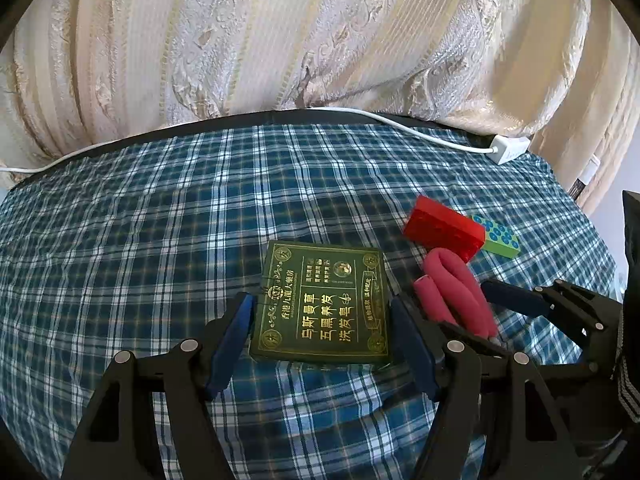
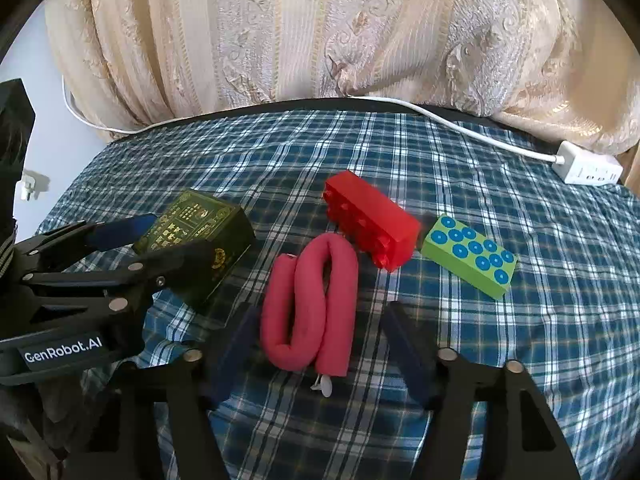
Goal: Organize objects
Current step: 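Grasp the olive-green printed box with the left gripper while the right grasps the pink curler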
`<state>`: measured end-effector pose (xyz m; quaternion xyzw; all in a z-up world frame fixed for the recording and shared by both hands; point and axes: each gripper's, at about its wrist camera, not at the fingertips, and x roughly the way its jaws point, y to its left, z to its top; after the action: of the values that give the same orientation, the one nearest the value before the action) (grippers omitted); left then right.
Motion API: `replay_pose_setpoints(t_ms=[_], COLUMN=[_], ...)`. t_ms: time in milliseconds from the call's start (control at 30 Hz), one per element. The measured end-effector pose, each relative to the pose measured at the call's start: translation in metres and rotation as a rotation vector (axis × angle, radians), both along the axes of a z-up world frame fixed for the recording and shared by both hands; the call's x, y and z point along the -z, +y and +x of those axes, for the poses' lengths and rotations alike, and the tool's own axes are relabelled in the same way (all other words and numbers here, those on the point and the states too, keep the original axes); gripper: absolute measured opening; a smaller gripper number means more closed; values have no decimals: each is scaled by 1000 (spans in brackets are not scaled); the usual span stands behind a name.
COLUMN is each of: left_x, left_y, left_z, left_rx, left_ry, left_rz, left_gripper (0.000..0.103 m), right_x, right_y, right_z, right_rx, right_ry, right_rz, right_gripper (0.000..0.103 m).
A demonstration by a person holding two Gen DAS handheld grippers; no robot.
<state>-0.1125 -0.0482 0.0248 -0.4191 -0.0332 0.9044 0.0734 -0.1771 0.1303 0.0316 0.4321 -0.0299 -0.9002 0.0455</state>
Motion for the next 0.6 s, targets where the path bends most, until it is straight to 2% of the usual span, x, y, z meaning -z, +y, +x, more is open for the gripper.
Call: replay_pose_setpoints(t_ms=[100,167,600], left_x=[2,3,7], left_y=[1,3,5], left_z=[-1,-1,-4], left_rx=[2,3,7], left_ry=[-3,-7,-9], left_rz=[-3,-8,-34], left_gripper=[72,72,69], right_x=[0,-1,-3], right_y=[1,2,11], right_z=[1,3,34], right_rx=[3,7,41], right_ry=[2,1,4], right_rz=[-5,-9,-55], right_gripper=[53,51,50])
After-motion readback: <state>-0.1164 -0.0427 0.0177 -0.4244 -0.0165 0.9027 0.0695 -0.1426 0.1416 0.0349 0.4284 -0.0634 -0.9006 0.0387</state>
